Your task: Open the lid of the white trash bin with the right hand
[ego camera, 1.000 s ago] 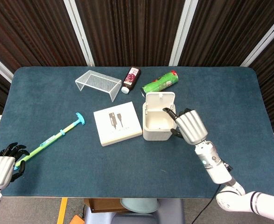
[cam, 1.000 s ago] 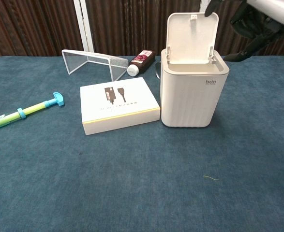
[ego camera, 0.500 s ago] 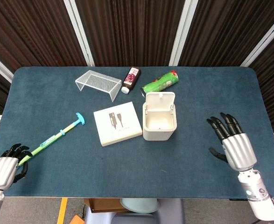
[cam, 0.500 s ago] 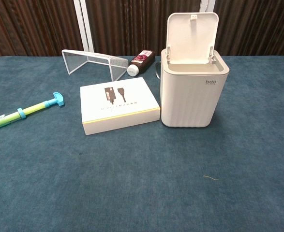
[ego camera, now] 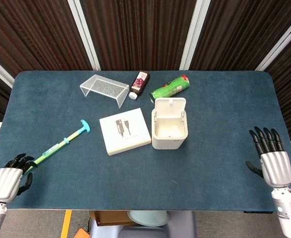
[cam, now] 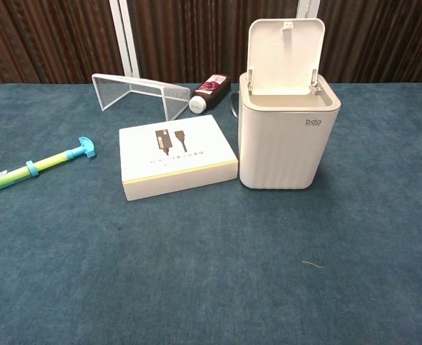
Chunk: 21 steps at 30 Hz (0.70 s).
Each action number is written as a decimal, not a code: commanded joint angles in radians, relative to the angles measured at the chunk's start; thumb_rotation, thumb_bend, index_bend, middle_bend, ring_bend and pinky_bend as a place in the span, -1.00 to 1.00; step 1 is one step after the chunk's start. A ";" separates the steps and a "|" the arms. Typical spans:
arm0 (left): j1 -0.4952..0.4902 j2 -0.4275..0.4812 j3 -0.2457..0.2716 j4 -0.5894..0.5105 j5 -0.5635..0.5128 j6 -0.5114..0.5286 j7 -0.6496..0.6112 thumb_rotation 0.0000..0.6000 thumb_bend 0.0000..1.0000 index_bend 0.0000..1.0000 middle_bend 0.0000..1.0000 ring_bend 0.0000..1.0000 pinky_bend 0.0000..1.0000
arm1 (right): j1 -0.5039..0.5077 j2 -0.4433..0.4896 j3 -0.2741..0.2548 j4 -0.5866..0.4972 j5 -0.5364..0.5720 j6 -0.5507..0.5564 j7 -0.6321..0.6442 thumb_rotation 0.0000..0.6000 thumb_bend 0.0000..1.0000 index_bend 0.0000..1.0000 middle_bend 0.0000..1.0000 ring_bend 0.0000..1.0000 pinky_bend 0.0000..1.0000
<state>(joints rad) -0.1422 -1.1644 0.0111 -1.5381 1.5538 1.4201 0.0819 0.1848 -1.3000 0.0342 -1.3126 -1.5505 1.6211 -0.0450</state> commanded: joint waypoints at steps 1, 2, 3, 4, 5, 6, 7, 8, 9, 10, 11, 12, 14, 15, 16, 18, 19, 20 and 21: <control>-0.002 -0.002 0.002 0.001 0.001 -0.005 0.003 1.00 0.21 -0.18 -0.48 -0.70 -0.35 | 0.014 0.000 -0.001 0.001 0.031 -0.091 -0.023 1.00 -0.70 -0.71 -0.72 -0.94 -0.78; -0.003 -0.004 0.003 0.002 0.002 -0.008 0.007 1.00 0.21 -0.18 -0.48 -0.70 -0.35 | 0.016 0.001 0.001 -0.001 0.038 -0.105 -0.029 1.00 -0.70 -0.71 -0.72 -0.94 -0.78; -0.004 -0.005 0.004 0.003 0.003 -0.010 0.010 1.00 0.21 -0.18 -0.48 -0.70 -0.35 | 0.019 0.001 0.002 -0.004 0.043 -0.117 -0.034 1.00 -0.70 -0.71 -0.72 -0.94 -0.78; -0.005 -0.007 0.006 0.004 0.004 -0.013 0.013 1.00 0.22 -0.18 -0.48 -0.70 -0.35 | 0.021 0.003 0.004 -0.006 0.049 -0.129 -0.037 1.00 -0.70 -0.71 -0.72 -0.94 -0.78; -0.007 -0.008 0.008 0.004 0.006 -0.017 0.014 1.00 0.22 -0.18 -0.48 -0.70 -0.34 | 0.024 0.006 0.005 -0.012 0.057 -0.146 -0.036 1.00 -0.70 -0.71 -0.72 -0.94 -0.78; -0.008 -0.009 0.009 0.004 0.008 -0.020 0.015 1.00 0.22 -0.18 -0.48 -0.70 -0.34 | 0.026 0.010 0.006 -0.017 0.060 -0.156 -0.032 1.00 -0.70 -0.71 -0.72 -0.94 -0.78; -0.010 -0.010 0.010 0.005 0.009 -0.022 0.015 1.00 0.22 -0.19 -0.48 -0.70 -0.34 | 0.028 0.013 0.007 -0.021 0.061 -0.164 -0.026 1.00 -0.70 -0.71 -0.72 -0.94 -0.78; -0.011 -0.011 0.011 0.006 0.010 -0.024 0.016 1.00 0.22 -0.19 -0.48 -0.70 -0.34 | 0.029 0.018 0.007 -0.027 0.063 -0.172 -0.020 1.00 -0.70 -0.71 -0.72 -0.94 -0.78; -0.012 -0.013 0.011 0.008 0.010 -0.026 0.016 1.00 0.22 -0.19 -0.48 -0.70 -0.34 | 0.029 0.022 0.008 -0.031 0.063 -0.176 -0.016 1.00 -0.70 -0.71 -0.72 -0.94 -0.78; -0.013 -0.014 0.012 0.009 0.010 -0.028 0.016 1.00 0.22 -0.19 -0.48 -0.70 -0.34 | 0.029 0.025 0.008 -0.034 0.062 -0.179 -0.013 1.00 -0.70 -0.71 -0.72 -0.94 -0.78; -0.014 -0.015 0.011 0.012 0.009 -0.031 0.015 1.00 0.21 -0.20 -0.48 -0.70 -0.34 | 0.029 0.027 0.010 -0.036 0.061 -0.180 -0.010 1.00 -0.69 -0.71 -0.72 -0.94 -0.78; -0.015 -0.016 0.011 0.013 0.007 -0.032 0.015 1.00 0.21 -0.20 -0.48 -0.70 -0.34 | 0.029 0.028 0.011 -0.036 0.060 -0.181 -0.009 1.00 -0.69 -0.71 -0.71 -0.94 -0.78; -0.015 -0.016 0.009 0.015 0.001 -0.035 0.014 1.00 0.21 -0.21 -0.48 -0.70 -0.34 | 0.029 0.030 0.011 -0.038 0.058 -0.186 -0.006 1.00 -0.69 -0.71 -0.71 -0.94 -0.78; -0.014 -0.015 0.009 0.014 -0.002 -0.035 0.013 1.00 0.21 -0.21 -0.48 -0.70 -0.34 | 0.029 0.031 0.010 -0.039 0.056 -0.188 -0.004 1.00 -0.69 -0.71 -0.72 -0.94 -0.78; -0.014 -0.015 0.008 0.013 -0.004 -0.035 0.013 1.00 0.21 -0.21 -0.48 -0.70 -0.34 | 0.029 0.032 0.010 -0.040 0.055 -0.189 -0.002 1.00 -0.69 -0.71 -0.71 -0.94 -0.78; -0.013 -0.015 0.006 0.012 -0.005 -0.031 0.012 1.00 0.21 -0.21 -0.48 -0.70 -0.34 | 0.028 0.035 0.010 -0.042 0.050 -0.190 0.000 1.00 -0.69 -0.71 -0.72 -0.94 -0.78; -0.013 -0.015 0.006 0.012 -0.004 -0.029 0.013 1.00 0.21 -0.21 -0.48 -0.70 -0.34 | 0.027 0.036 0.009 -0.042 0.049 -0.190 0.002 1.00 -0.69 -0.71 -0.72 -0.94 -0.77; -0.012 -0.015 0.006 0.012 -0.004 -0.027 0.012 1.00 0.21 -0.21 -0.48 -0.70 -0.34 | 0.027 0.036 0.010 -0.043 0.047 -0.190 0.005 1.00 -0.69 -0.71 -0.72 -0.94 -0.78; -0.012 -0.015 0.006 0.011 -0.003 -0.026 0.013 1.00 0.21 -0.21 -0.48 -0.70 -0.34 | 0.026 0.037 0.010 -0.043 0.046 -0.189 0.007 1.00 -0.69 -0.71 -0.72 -0.94 -0.78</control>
